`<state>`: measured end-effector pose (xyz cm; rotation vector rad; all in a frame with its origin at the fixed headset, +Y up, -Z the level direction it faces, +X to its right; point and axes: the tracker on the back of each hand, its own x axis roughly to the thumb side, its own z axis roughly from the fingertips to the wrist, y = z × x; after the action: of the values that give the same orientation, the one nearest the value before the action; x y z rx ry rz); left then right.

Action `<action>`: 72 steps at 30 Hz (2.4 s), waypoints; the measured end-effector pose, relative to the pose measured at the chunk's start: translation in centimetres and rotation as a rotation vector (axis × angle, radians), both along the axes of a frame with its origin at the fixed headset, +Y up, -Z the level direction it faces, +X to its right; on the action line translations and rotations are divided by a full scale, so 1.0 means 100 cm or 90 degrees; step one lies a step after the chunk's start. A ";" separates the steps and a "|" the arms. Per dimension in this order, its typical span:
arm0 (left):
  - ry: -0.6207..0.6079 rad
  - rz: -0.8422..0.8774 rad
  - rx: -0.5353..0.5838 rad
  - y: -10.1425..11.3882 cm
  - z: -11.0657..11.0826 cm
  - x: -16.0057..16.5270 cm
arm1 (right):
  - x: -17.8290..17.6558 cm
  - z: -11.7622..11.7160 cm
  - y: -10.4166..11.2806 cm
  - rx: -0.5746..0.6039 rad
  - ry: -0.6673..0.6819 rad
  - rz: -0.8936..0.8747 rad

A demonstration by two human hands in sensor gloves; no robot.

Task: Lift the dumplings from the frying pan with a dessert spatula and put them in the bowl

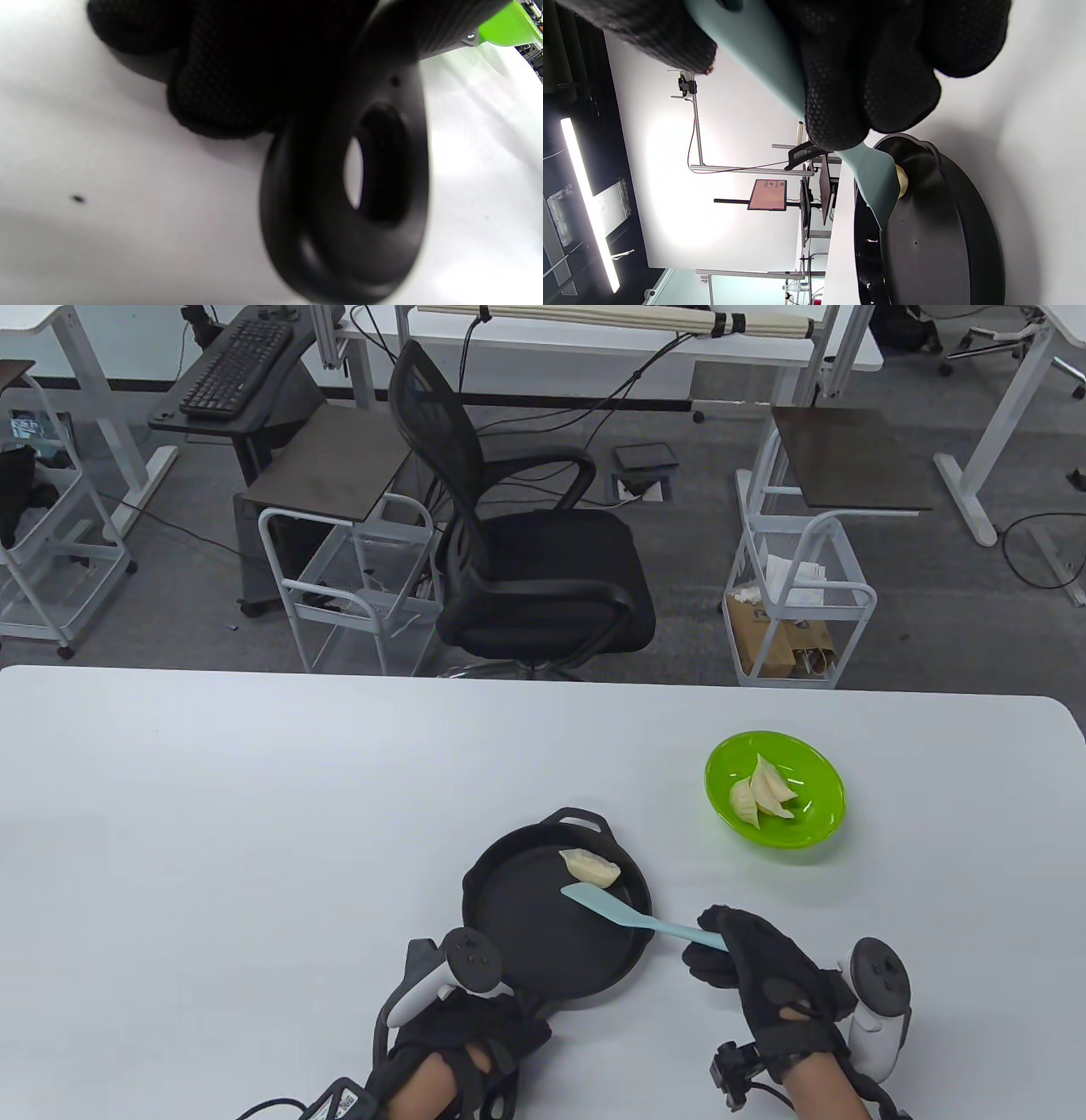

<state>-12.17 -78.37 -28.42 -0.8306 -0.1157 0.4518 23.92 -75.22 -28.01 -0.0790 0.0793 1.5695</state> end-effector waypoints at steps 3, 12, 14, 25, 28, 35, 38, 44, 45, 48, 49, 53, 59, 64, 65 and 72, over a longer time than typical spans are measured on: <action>0.000 0.000 0.000 0.000 0.000 0.000 | -0.002 0.000 -0.004 -0.010 -0.005 -0.013; 0.001 -0.001 0.002 0.000 0.000 0.000 | -0.014 0.002 -0.021 -0.054 -0.044 -0.038; 0.001 -0.001 0.002 0.000 0.000 0.000 | -0.018 0.000 -0.026 -0.072 -0.026 -0.050; 0.001 -0.001 0.000 0.000 -0.001 0.000 | -0.034 -0.003 -0.050 -0.164 0.046 -0.102; 0.001 0.001 -0.001 0.000 -0.001 0.000 | -0.035 -0.005 -0.052 -0.172 0.062 -0.106; 0.001 0.002 -0.002 -0.001 -0.001 0.000 | -0.037 -0.006 -0.053 -0.164 0.091 -0.108; 0.001 0.002 -0.002 -0.001 -0.001 0.000 | -0.037 -0.007 -0.053 -0.159 0.095 -0.113; 0.001 0.002 -0.002 -0.001 -0.001 0.000 | -0.035 -0.007 -0.049 -0.136 0.092 -0.123; 0.001 0.002 -0.002 -0.001 -0.001 0.000 | -0.035 -0.007 -0.048 -0.132 0.089 -0.124; 0.001 0.002 -0.002 -0.001 -0.001 0.000 | -0.032 -0.007 -0.046 -0.121 0.078 -0.128; 0.001 0.002 -0.002 -0.001 -0.001 0.000 | -0.031 -0.007 -0.045 -0.119 0.073 -0.130; 0.001 0.002 -0.002 -0.001 -0.001 0.000 | -0.027 -0.007 -0.043 -0.109 0.047 -0.143; 0.001 0.002 -0.002 -0.001 -0.001 0.000 | -0.021 -0.006 -0.041 -0.098 0.007 -0.161; 0.001 0.002 -0.002 -0.001 -0.001 0.000 | -0.014 -0.006 -0.041 -0.093 -0.031 -0.184; 0.001 0.002 -0.002 -0.001 -0.001 0.000 | -0.013 -0.006 -0.041 -0.092 -0.038 -0.187; 0.001 0.002 -0.002 -0.001 -0.001 0.000 | -0.003 -0.008 -0.042 -0.086 -0.085 -0.205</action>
<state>-12.20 -78.43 -28.49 -0.8330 -0.1150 0.4553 23.60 -79.44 -28.83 -0.2653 0.0883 1.2330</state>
